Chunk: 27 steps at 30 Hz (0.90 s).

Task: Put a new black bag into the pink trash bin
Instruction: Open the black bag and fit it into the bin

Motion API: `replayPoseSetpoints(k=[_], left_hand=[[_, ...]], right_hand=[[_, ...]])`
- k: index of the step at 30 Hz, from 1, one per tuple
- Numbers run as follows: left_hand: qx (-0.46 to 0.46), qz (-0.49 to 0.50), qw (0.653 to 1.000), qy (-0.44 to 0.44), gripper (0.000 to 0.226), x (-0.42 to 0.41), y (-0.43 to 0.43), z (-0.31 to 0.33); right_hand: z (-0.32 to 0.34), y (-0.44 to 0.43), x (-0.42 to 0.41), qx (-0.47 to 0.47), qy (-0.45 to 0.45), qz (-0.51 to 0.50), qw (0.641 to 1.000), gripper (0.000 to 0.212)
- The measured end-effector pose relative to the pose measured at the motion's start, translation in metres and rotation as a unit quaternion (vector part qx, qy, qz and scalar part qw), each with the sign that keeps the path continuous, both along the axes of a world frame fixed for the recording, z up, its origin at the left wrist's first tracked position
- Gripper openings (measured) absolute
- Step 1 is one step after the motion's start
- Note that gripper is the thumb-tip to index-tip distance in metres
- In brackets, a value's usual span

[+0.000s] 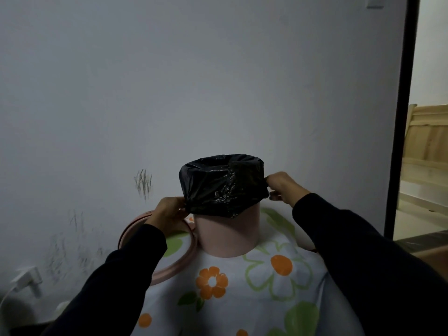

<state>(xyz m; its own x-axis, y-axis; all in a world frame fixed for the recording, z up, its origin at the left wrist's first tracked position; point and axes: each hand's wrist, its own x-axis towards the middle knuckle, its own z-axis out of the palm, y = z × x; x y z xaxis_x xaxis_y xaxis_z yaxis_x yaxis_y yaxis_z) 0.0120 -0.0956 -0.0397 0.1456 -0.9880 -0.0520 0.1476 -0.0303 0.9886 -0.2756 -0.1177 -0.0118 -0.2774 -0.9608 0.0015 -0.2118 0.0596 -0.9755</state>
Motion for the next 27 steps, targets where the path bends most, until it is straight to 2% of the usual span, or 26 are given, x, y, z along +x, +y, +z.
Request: replayPoseSetpoints(k=[2,4,7,10,14,19,23,25,27], left_hand=[[-0.031,0.037,0.999,-0.011,0.024,0.001,-0.004,0.005],[-0.08,0.07,0.994,-0.039,0.025,0.002,-0.007,0.01],[-0.105,-0.043,0.993,-0.014,0.042,-0.001,-0.005,0.01],[-0.076,-0.108,0.99,-0.046,0.055,0.0,-0.004,0.011],[-0.073,-0.099,0.991,-0.055,0.059,0.002,-0.004,0.017],[-0.08,-0.115,0.989,-0.047,0.07,-0.007,-0.004,0.021],[-0.049,-0.088,0.992,-0.07,0.061,-0.003,-0.009,0.02],[-0.064,-0.03,0.992,-0.106,0.056,0.004,-0.016,0.027],[-0.117,0.051,0.984,-0.122,0.047,0.006,-0.022,0.043]], right_hand=[[0.006,-0.002,0.003,-0.067,0.038,-0.035,0.996,0.009],[0.01,0.0,0.011,-0.136,-0.031,0.004,0.99,0.013],[0.009,-0.002,0.02,-0.106,-0.171,0.129,0.971,0.045],[0.004,-0.007,0.016,-0.081,-0.159,0.158,0.971,0.068],[0.007,-0.004,0.007,-0.063,-0.151,0.159,0.974,0.074],[0.009,-0.016,0.011,-0.074,-0.19,0.211,0.956,0.082],[0.006,-0.023,0.004,-0.061,-0.127,0.198,0.97,0.076],[0.017,-0.026,0.0,-0.092,-0.065,0.144,0.983,0.057],[0.033,-0.031,0.0,-0.166,0.005,0.064,0.984,0.031]])
